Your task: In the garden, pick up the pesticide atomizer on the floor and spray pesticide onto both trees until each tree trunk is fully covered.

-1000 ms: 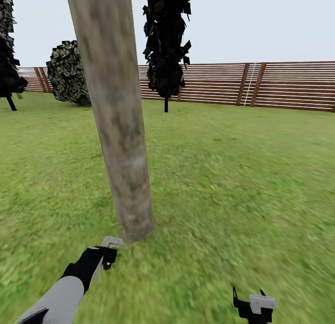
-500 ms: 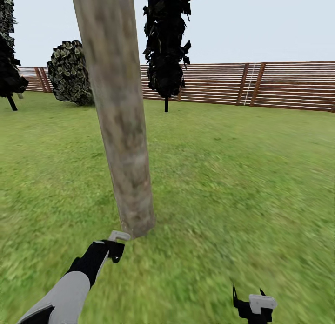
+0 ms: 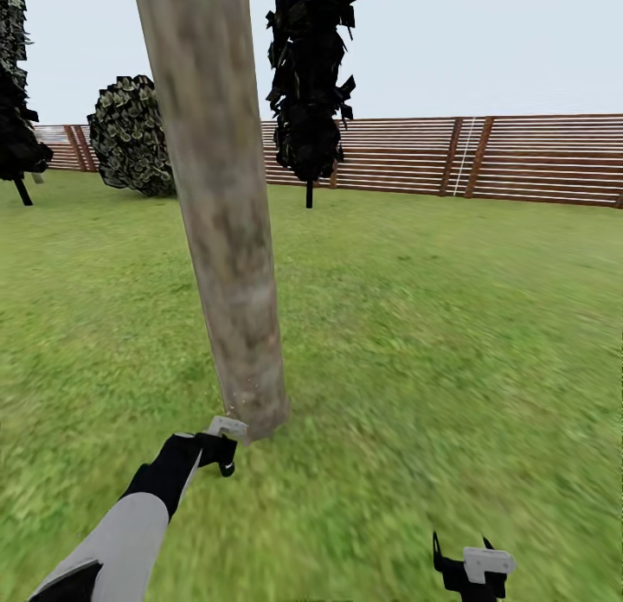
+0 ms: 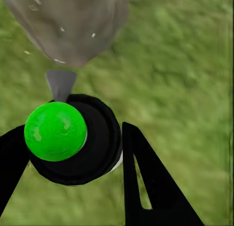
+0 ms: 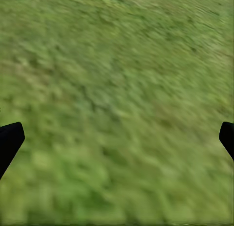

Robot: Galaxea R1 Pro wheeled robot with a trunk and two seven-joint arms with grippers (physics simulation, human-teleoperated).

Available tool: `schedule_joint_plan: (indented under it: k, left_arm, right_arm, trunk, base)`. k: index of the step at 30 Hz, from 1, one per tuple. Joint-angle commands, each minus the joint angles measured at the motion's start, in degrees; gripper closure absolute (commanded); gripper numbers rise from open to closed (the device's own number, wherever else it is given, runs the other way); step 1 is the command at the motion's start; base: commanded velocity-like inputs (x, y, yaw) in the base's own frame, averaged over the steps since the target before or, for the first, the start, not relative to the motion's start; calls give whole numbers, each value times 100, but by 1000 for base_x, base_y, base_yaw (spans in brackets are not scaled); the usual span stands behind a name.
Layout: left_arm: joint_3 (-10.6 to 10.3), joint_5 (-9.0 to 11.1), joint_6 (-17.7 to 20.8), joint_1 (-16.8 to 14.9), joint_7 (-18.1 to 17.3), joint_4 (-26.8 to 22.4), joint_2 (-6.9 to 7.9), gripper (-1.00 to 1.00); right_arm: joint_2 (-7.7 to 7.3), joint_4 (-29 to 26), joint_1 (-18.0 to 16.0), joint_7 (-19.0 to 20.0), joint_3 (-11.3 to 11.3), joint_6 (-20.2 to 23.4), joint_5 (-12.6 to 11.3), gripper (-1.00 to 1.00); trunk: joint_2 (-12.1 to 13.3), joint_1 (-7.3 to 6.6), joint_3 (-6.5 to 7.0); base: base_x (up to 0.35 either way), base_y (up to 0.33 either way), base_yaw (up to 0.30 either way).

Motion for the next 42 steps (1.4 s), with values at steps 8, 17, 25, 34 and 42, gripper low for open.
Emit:
schedule_joint_plan:
  k: [8, 17, 25, 34, 42]
  left_arm:
    - [16, 22, 841, 4, -46, -1080, 226, 100]
    - [-574, 29, 1124, 39, -53, -1375, -61, 100]
    - [-472, 459, 1137, -34, -424, -1413, 528, 100]
    - [-802, 465, 1138, -43, -458, -1457, -8, 100]
    - [-856, 505, 1929, -204, -481, -2647, 309, 100]
  right_arm:
    - [0, -1, 0, 1, 0, 0, 1, -100]
    - [0, 2, 0, 8, 0, 0, 2, -100]
    - [0, 2, 0, 17, 0, 8, 2, -100]
    - [0, 2, 0, 17, 0, 9, 2, -100]
    - [-6, -1, 0, 17, 0, 9, 2, -100]
  trunk:
    - [0, 0, 0]
    - [0, 0, 0]
    - [0, 0, 0]
    - [0, 0, 0]
    - [0, 0, 0]
  base:
    - [-141, 0, 0]
    - [-2, 0, 0]
    - [0, 0, 0]
    - [-65, 0, 0]
    - [-3, 0, 0]
